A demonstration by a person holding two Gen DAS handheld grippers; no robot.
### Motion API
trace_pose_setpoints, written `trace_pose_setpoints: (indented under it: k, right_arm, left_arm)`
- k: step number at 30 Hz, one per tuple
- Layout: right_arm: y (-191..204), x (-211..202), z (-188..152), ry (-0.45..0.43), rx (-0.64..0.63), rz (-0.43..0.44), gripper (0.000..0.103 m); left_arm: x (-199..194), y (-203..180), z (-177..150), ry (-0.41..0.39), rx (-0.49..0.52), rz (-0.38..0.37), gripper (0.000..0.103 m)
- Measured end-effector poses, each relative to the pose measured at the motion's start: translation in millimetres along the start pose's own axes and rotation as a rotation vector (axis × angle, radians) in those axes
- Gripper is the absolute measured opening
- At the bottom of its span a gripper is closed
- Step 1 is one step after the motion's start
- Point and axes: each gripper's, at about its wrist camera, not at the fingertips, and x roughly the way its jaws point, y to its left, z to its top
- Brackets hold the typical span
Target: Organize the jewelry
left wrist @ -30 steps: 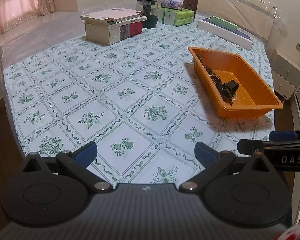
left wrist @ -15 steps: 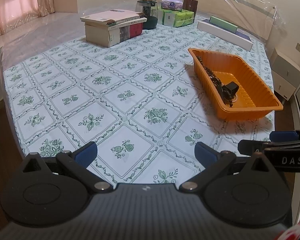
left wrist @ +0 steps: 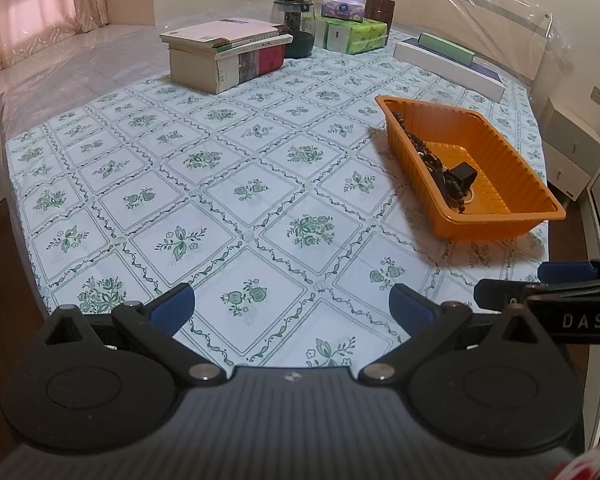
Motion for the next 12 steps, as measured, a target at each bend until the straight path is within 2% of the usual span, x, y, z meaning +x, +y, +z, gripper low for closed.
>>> trace_pose_setpoints:
  k: [12]
  right_arm:
    - [-0.2, 2.0, -3.1, 0.003, 0.000, -0.003, 0.084]
  left_arm:
    - [-0.6, 2.1, -2.9, -0.016, -0.011, -0.005, 0.103]
